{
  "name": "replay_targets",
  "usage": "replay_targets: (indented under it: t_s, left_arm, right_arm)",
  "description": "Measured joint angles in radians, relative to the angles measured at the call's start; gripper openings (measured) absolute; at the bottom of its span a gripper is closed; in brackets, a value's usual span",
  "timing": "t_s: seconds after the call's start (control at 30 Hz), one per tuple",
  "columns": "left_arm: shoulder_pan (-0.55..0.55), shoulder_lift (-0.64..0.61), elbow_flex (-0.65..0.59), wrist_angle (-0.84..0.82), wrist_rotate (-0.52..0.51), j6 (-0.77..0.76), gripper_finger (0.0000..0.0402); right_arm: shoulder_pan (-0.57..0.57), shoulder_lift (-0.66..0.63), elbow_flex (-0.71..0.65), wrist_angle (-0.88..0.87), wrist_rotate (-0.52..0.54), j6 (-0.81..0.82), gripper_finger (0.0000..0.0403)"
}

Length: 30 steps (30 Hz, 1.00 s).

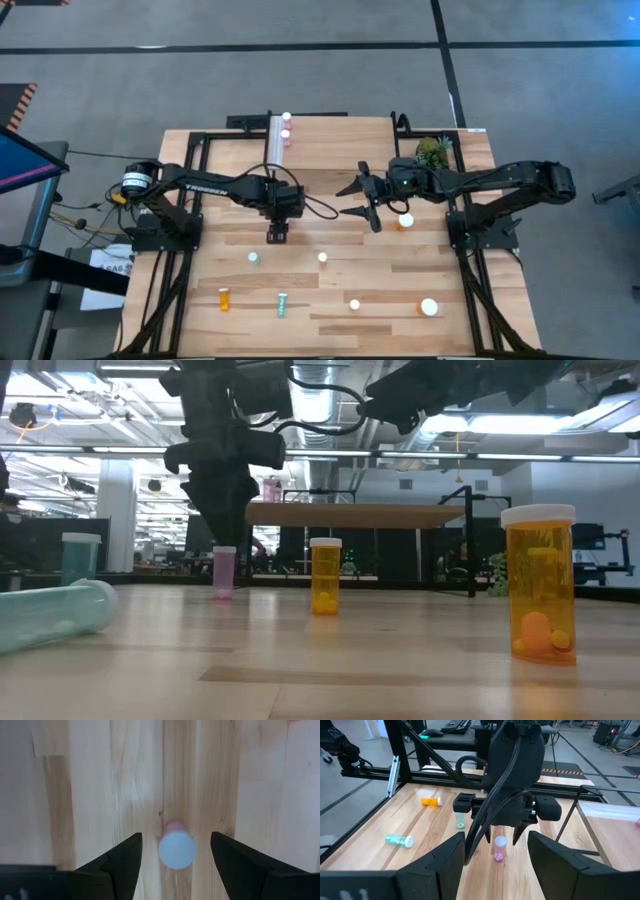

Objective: Pick and place medicine bottles onto shelf by color
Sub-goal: Put the pink pill bottle on the shelf aligned with the other pink pill bottles

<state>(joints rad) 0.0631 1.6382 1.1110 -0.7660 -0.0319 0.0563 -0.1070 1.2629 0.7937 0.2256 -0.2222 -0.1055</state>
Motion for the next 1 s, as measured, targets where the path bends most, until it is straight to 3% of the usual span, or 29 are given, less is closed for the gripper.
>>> replay_targets:
  t_s: [1.0]
  left_arm:
    - [0.0, 0.0, -0.004, -0.01, -0.002, 0.003, 0.0224]
  right_arm:
    - [0.0, 0.0, 0.0, -0.001, 0.0, 0.003, 0.024]
